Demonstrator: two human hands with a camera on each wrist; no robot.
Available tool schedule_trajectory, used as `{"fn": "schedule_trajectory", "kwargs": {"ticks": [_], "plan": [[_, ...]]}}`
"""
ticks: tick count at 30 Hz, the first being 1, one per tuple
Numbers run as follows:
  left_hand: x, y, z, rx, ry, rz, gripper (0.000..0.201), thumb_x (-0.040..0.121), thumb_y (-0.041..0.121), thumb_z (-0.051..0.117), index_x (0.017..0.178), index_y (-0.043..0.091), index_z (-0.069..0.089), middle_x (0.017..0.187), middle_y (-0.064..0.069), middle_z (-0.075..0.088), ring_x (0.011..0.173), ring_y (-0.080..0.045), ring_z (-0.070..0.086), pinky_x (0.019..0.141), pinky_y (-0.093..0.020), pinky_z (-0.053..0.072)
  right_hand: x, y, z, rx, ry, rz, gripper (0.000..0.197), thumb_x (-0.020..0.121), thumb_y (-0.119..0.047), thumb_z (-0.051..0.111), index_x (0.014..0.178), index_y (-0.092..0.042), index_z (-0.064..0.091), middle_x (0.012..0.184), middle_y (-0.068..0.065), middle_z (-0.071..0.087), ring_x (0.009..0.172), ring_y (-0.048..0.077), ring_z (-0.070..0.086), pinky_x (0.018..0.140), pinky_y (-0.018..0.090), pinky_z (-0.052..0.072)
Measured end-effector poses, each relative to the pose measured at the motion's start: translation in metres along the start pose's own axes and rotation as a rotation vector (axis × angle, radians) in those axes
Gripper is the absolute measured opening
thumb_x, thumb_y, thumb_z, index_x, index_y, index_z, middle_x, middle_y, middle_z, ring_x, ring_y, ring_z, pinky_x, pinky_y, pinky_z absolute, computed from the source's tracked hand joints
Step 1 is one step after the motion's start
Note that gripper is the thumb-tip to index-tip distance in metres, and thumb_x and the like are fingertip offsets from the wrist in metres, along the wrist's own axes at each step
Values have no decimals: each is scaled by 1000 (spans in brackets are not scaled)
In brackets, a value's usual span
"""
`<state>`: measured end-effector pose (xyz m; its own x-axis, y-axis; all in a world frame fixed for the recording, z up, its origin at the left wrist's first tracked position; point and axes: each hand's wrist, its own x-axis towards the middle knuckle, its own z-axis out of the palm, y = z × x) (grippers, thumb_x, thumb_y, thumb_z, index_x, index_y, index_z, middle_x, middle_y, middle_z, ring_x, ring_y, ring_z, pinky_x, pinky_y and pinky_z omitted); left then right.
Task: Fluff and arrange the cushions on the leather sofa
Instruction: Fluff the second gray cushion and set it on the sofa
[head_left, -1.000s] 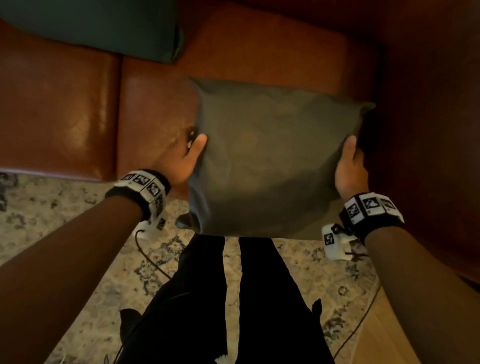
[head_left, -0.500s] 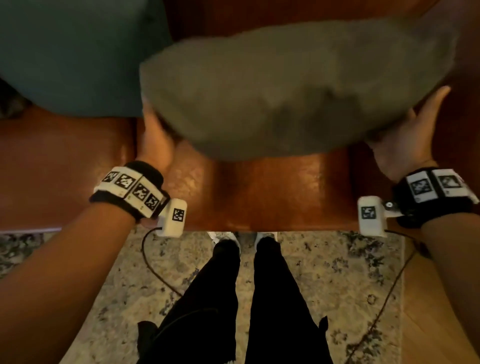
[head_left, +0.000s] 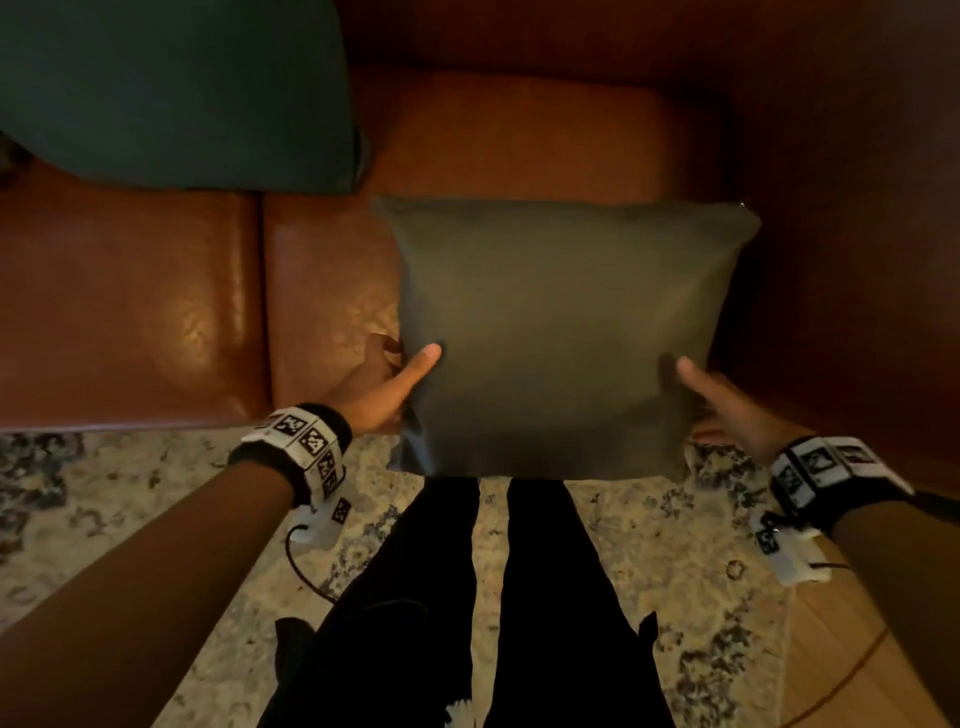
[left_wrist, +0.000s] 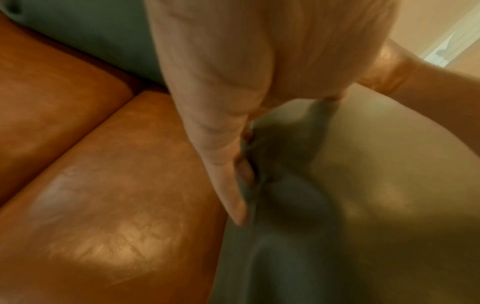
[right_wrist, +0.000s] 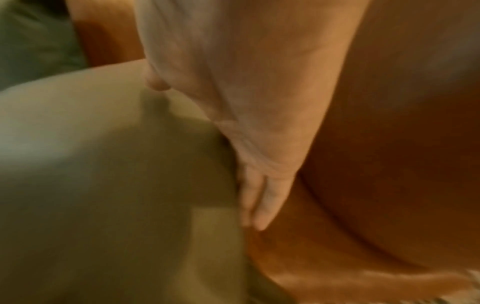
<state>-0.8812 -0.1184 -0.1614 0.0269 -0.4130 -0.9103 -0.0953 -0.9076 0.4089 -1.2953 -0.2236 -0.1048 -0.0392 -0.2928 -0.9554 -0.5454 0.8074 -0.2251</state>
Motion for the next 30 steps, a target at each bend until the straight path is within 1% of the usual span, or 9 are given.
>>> {"fn": "schedule_trajectory", "kwargs": {"ticks": [3, 7, 10, 14, 16, 18, 22, 26, 30], "plan": [[9, 4, 11, 42, 105, 109, 106, 67, 90, 66, 152, 34, 35, 139, 13, 62, 127, -14, 60, 104, -38, 52, 11, -8, 20, 27, 154, -87, 116, 73, -88, 66, 163, -31, 22, 156, -4, 43, 128, 25, 54, 112, 49, 45], [-14, 34, 32, 112, 162, 137, 98, 77, 89, 54, 151, 26, 38, 142, 1, 61, 125, -24, 60, 105, -41, 51, 10, -39, 57, -441, 625, -561, 80, 101, -60, 43, 165, -18, 20, 173, 10, 10, 159, 30, 15, 130, 48, 12], [-15, 25, 36, 119, 70, 123, 106, 73, 93, 53, 151, 24, 39, 146, 1, 58, 132, -23, 56, 110, -47, 48, 11, -60, 109, -802, 638, -764, 75, 104, -61, 27, 167, -23, 12, 175, 7, 0, 161, 32, -1, 128, 54, -5], [-10, 17, 30, 147, 261, 151, 98, 84, 90, 36, 149, 18, 49, 148, -4, 57, 140, -23, 49, 125, -45, 28, 38, -61, 147, -934, 685, -768, 77, 104, -67, 19, 168, -23, 11, 175, 9, 3, 160, 39, -2, 126, 65, 0], [-7, 28, 24, 377, 524, 248, 82, 101, 68, 30, 160, 11, 31, 165, -10, 33, 154, -23, 26, 125, -28, 6, 48, -57, 159, -954, 728, -751, 77, 105, -65, 21, 168, -21, 12, 175, 12, 5, 160, 42, 0, 125, 67, 3], [0, 48, 17, 534, 660, 400, 81, 104, 62, 25, 163, 9, 16, 171, -11, 15, 159, -22, 10, 128, -32, 1, 55, -52, 170, -976, 770, -755, 77, 106, -64, 25, 167, -20, 13, 174, 14, 6, 159, 44, 2, 125, 68, 3], [37, 109, 27, 564, 611, 685, 68, 107, 47, 35, 161, 8, 21, 171, -12, 11, 159, -28, 3, 129, -46, 1, 74, -49, 179, -989, 824, -769, 76, 107, -62, 27, 167, -18, 12, 173, 18, 9, 157, 49, 7, 123, 70, 4], [78, 131, 27, 1247, 229, 1008, 70, 105, 59, 26, 163, 19, 23, 171, -8, 17, 159, -26, 10, 129, -49, 6, 98, -37, 164, -971, 862, -824, 76, 106, -61, 33, 166, -18, 13, 171, 20, 16, 156, 50, 12, 122, 72, 9], [96, 99, -53, 1244, 388, 705, 84, 98, 75, 10, 163, 23, 22, 169, -9, 24, 157, -28, 20, 127, -46, 10, 107, -39, 153, -969, 867, -844, 75, 105, -62, 36, 165, -18, 24, 170, 19, 19, 156, 48, 14, 124, 69, 7]]}}
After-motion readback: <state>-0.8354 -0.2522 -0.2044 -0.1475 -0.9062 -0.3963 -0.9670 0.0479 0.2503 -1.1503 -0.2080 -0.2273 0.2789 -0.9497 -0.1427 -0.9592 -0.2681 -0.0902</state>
